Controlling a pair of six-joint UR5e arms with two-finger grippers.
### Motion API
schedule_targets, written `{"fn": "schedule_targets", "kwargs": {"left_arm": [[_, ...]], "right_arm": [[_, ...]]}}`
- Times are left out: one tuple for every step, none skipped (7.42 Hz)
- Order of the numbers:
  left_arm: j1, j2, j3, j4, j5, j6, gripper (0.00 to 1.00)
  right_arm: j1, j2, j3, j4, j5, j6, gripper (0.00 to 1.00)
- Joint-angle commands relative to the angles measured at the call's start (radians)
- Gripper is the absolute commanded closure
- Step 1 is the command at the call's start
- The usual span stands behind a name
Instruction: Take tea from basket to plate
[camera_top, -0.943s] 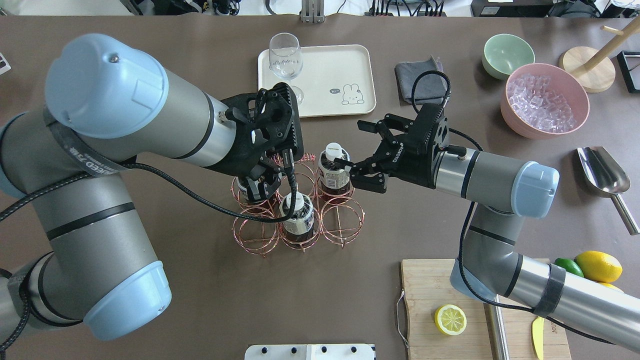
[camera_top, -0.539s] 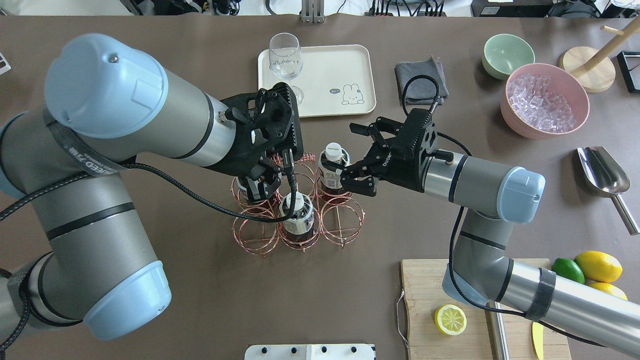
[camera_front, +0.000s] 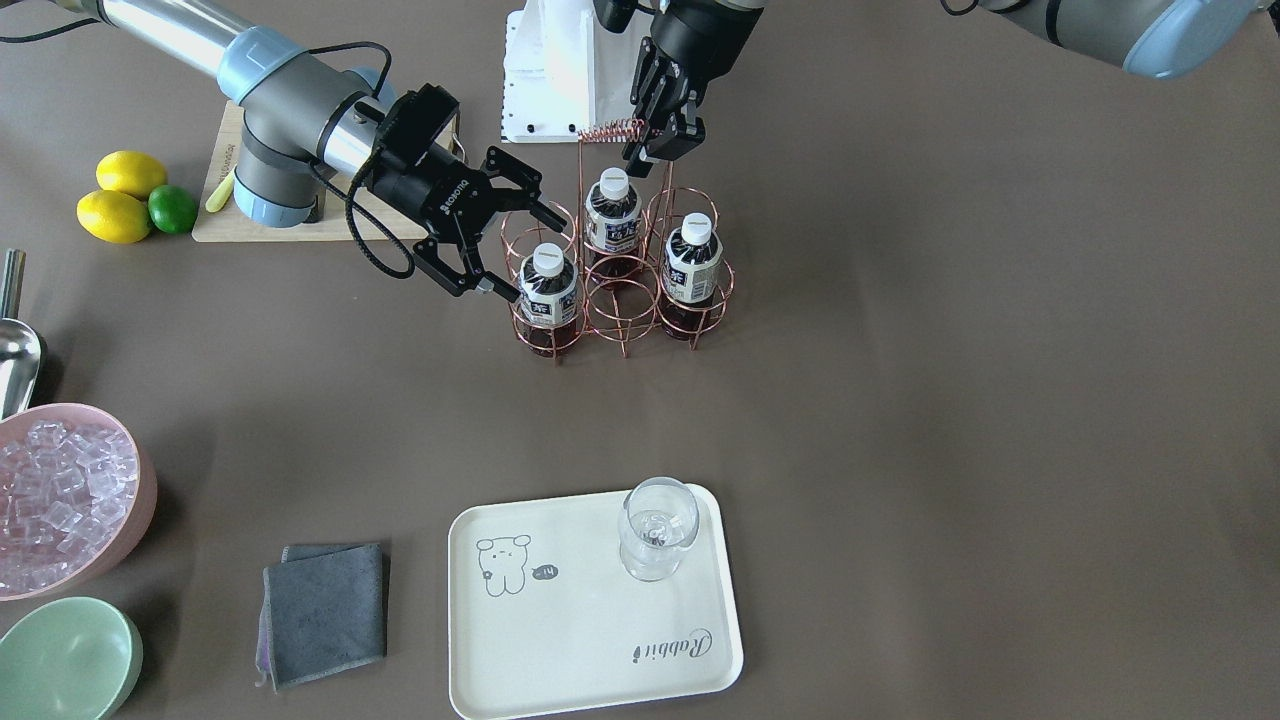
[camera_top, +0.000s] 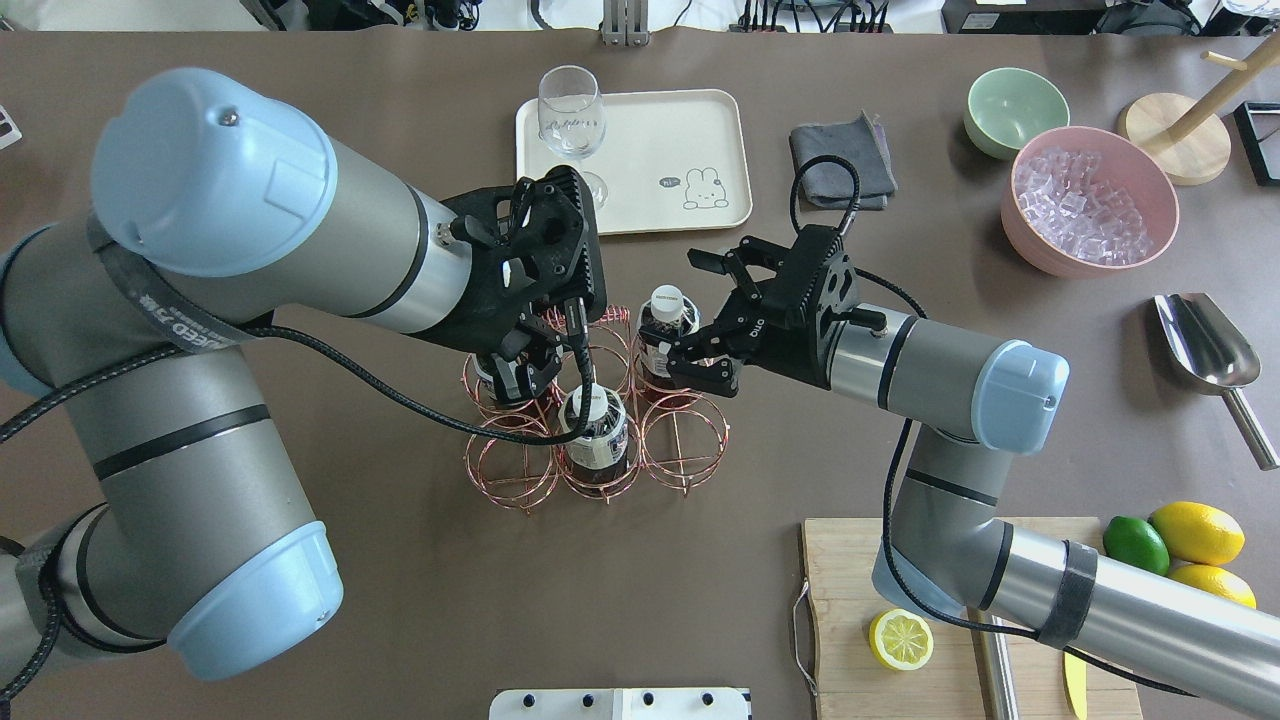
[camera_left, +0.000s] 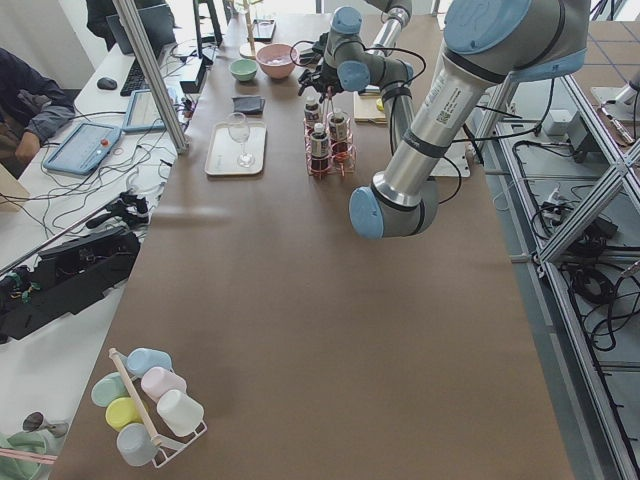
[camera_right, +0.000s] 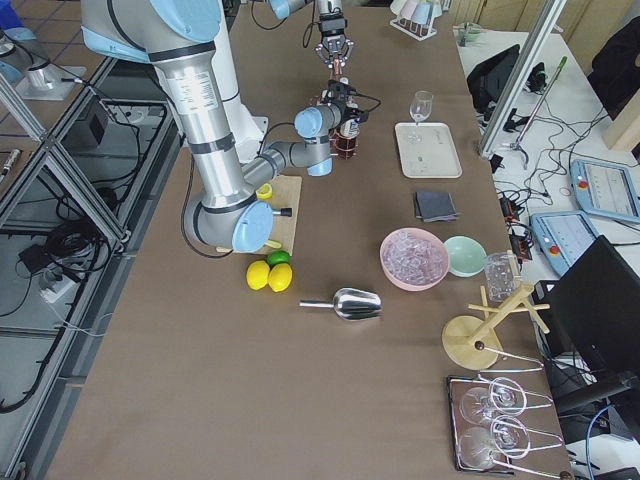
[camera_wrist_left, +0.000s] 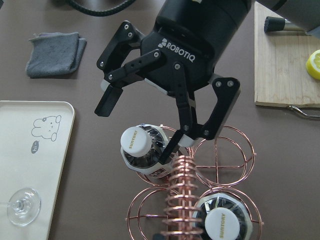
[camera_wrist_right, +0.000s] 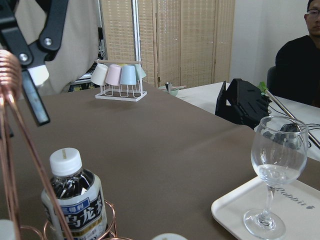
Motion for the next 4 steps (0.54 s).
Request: {"fn": "schedule_targets", "kwargs": {"left_arm": [[0.000,0.001,-0.001,0.000,0.000,0.000,1.00],[0.000,0.001,-0.001,0.000,0.000,0.000,1.00],[0.000,0.001,0.000,0.000,0.000,0.000,1.00],[-0.001,0.001,-0.001,0.000,0.000,0.000,1.00]], "right_arm": [[-0.017,0.021,0.000,-0.029,-0.024,-0.001,0.21],[-0.020,0.018,-0.001,-0.026,-0.024,-0.001,0.33],[-0.020,0.018,-0.001,-0.026,-0.024,-0.001,0.33],[-0.020,0.016,-0.001,-0.025,-0.024,-0.001,0.33]]}}
